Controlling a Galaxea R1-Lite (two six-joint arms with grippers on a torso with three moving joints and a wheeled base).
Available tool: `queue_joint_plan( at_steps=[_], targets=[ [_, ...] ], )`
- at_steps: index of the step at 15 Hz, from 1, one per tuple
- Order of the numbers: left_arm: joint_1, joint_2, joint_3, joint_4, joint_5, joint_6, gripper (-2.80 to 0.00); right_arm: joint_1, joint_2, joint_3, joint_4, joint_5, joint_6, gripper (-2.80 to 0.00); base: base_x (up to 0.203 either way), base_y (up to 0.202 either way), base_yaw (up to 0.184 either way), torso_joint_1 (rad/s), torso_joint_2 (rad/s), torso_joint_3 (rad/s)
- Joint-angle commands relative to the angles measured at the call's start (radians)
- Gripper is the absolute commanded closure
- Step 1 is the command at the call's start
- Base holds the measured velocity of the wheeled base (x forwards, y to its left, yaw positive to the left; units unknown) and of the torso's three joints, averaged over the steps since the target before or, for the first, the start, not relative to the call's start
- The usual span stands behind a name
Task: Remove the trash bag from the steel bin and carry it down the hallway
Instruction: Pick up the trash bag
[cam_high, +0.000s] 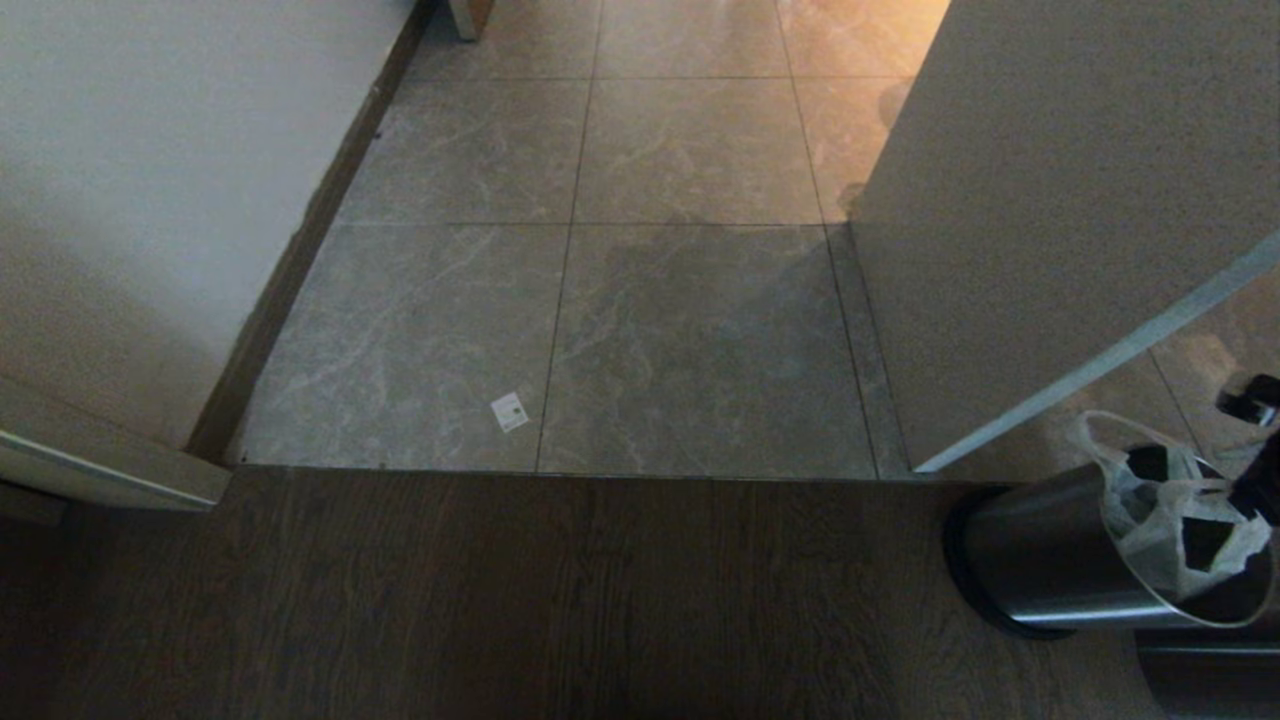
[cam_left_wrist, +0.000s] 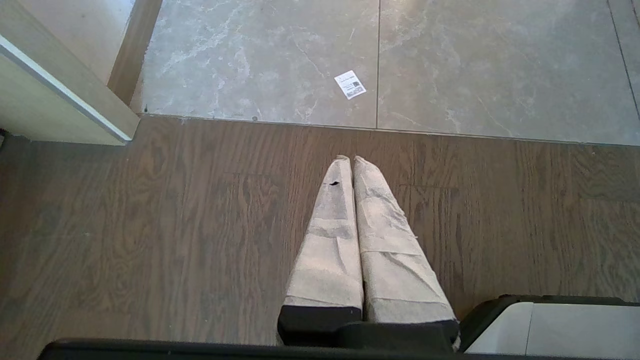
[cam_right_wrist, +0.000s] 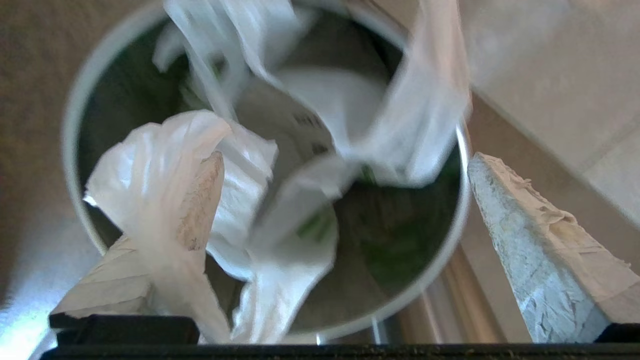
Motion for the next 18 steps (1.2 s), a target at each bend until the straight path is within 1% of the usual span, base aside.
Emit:
queue_joint_plan(
  at_steps=[1,8,10,18],
  targets=[
    [0.0,0.0,0.0,-0.001,0.0,0.0,0.0,-0.005,-0.015,0.021,0.006,-0.045,-0.008,-2.8,0.0,0.0,0.0,0.0,0.0,0.0],
    [0.0,0.0,0.0,0.001,0.0,0.0,0.0,-0.003,-0.016,0.036,0.017,-0.094,-0.008,-2.8,0.0,0.0,0.0,0.0,0.0,0.0],
    [0.0,0.0,0.0,0.001,0.0,0.0,0.0,-0.003,-0.003,0.034,0.018,-0.122,0.004,-2.8,0.0,0.0,0.0,0.0,0.0,0.0],
    [0.0,0.0,0.0,0.0,0.0,0.0,0.0,-0.003,0.057,0.003,0.015,-0.125,0.004,-2.8,0.0,0.0,0.0,0.0,0.0,0.0]
  ],
)
